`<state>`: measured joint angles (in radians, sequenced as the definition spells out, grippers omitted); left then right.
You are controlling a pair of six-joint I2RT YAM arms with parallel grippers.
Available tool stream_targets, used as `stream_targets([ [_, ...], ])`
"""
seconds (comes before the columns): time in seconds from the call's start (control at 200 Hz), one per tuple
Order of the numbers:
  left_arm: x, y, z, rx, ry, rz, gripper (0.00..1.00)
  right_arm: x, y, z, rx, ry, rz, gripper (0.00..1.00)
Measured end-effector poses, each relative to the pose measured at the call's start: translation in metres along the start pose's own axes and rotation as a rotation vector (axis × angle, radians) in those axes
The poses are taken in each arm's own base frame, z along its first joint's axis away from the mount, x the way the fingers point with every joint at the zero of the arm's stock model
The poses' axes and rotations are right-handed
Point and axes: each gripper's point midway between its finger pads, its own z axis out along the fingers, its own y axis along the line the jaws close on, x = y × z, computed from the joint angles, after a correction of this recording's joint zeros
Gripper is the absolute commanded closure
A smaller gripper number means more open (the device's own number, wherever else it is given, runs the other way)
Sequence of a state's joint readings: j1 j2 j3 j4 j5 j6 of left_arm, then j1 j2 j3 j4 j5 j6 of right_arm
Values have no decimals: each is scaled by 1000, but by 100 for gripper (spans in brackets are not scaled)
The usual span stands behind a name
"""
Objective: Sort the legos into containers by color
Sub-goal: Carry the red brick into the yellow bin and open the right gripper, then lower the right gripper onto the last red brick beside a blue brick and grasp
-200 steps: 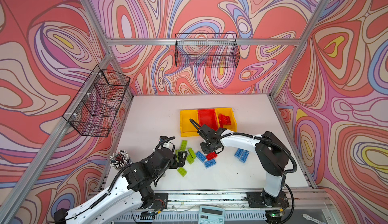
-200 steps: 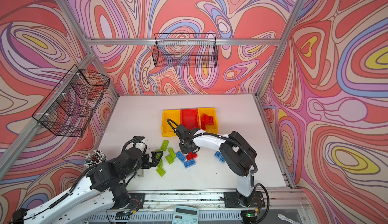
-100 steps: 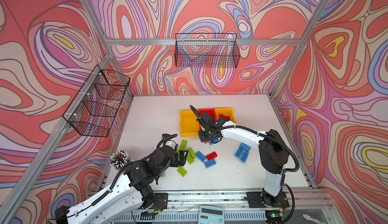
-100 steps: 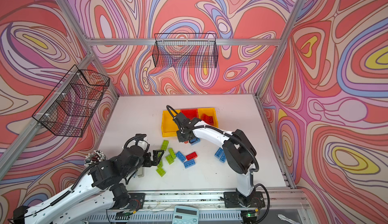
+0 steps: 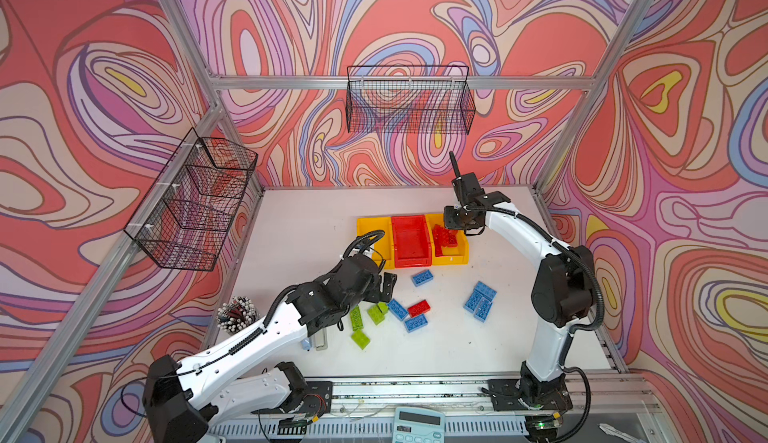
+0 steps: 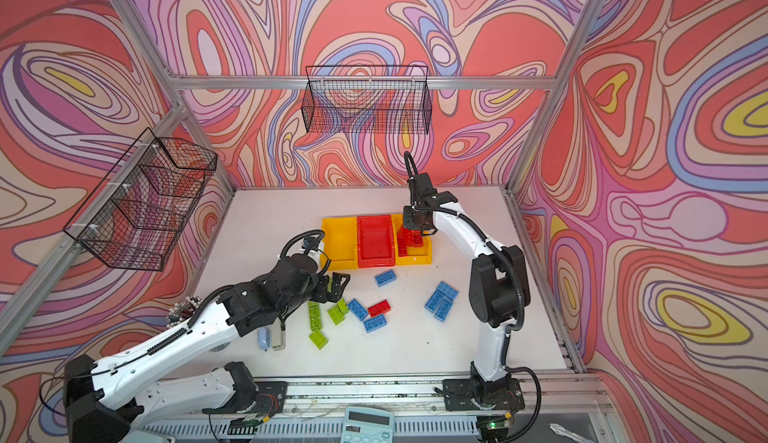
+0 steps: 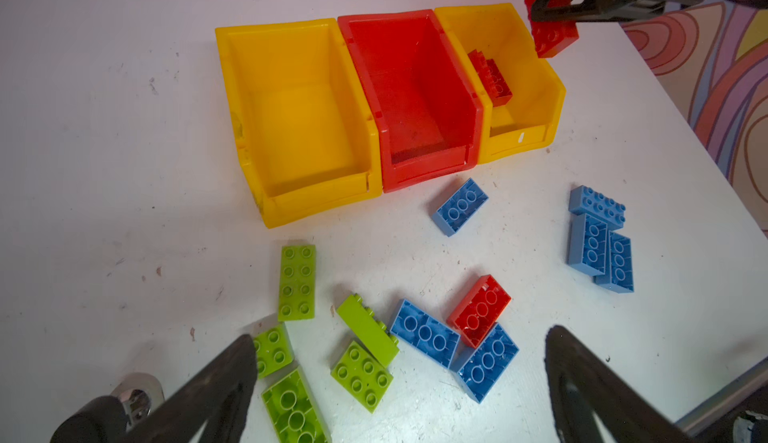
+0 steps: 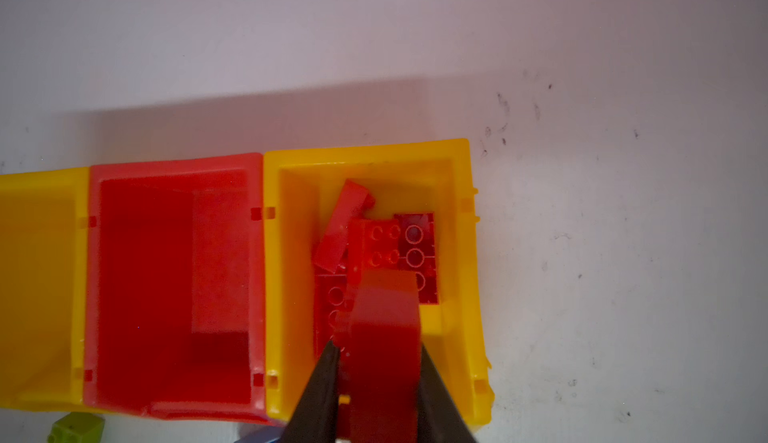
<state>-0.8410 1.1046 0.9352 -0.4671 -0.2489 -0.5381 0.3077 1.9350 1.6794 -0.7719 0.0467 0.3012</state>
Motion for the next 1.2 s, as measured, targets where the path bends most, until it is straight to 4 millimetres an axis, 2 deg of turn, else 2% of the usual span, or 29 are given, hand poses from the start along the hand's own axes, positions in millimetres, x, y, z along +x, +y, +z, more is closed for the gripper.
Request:
stream_targets([
  [0.145,-20,-9,10,21,-3,-6,0,1,-10,26,9,44,10,72],
  [0.225,-22,-12,16,31,4,-11,0,5,-10,37,7,69,4,58],
  [0.29,-20,-13,21,35,19,-12,0,7,-9,41,2,80,-4,41],
  [0.336,-16,-14,24,38,35,-10,0,8,-8,40,-2,84,2,33],
  [0.411,-12,-15,29,39,56,-6,0,4,-5,37,-15,79,-1,29],
  [0.596,-11,-17,30,48,64,-10,0,1,-1,21,-44,65,7,27],
  [0.696,-9,-15,24,62,54,-29,0,11,1,-2,-70,60,24,25],
  [0.826,8,-7,13,81,61,-66,0,36,6,-42,-101,44,32,19],
  [0.942,28,1,3,104,75,-98,0,70,33,-65,-145,51,-8,18],
  [1.032,36,6,-5,122,72,-120,0,103,56,-67,-176,86,-50,18],
  [1.132,40,12,-18,134,53,-151,0,151,80,-58,-200,161,-97,18],
  [1.197,42,17,-27,135,37,-172,0,178,89,-52,-200,209,-119,18],
])
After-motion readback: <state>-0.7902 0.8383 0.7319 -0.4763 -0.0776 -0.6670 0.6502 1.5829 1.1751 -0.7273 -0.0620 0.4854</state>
